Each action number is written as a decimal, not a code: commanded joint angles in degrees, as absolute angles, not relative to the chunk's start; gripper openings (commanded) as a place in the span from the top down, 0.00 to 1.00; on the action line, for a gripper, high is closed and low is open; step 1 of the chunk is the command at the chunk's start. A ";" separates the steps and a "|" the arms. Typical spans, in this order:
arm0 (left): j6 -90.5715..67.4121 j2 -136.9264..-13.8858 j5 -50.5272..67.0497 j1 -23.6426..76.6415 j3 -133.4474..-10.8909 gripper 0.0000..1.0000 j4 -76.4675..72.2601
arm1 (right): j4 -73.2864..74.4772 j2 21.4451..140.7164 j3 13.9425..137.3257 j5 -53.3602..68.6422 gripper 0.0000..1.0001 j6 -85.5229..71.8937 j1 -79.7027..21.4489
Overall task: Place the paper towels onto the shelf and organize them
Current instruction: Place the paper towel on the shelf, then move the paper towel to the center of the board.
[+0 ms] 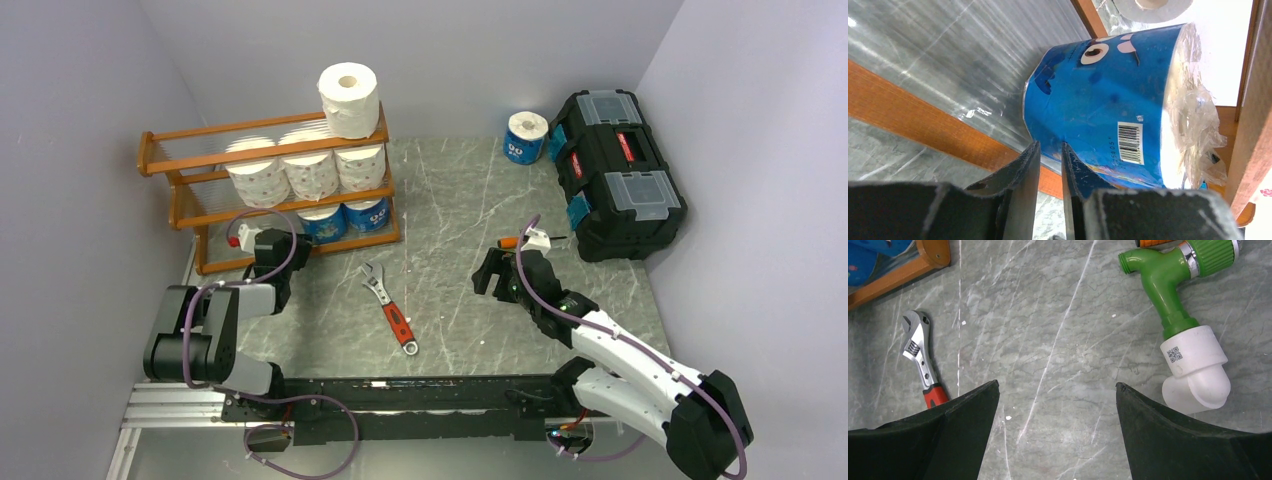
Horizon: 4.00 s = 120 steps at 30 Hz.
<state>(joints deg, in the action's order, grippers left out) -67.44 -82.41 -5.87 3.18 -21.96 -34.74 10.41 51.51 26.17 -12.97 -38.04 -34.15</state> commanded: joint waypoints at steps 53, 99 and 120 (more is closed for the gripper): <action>-42.17 -28.06 0.67 9.67 -28.37 0.03 32.10 | 12.19 92.27 85.11 -24.47 0.09 -40.85 -12.62; -51.70 -36.97 2.59 10.52 -21.68 0.11 20.47 | 26.51 138.84 127.44 -23.03 0.14 -72.28 -2.34; -52.17 -39.37 3.20 12.36 -20.51 0.11 17.32 | 25.00 139.73 123.75 -27.11 0.15 -71.67 -4.97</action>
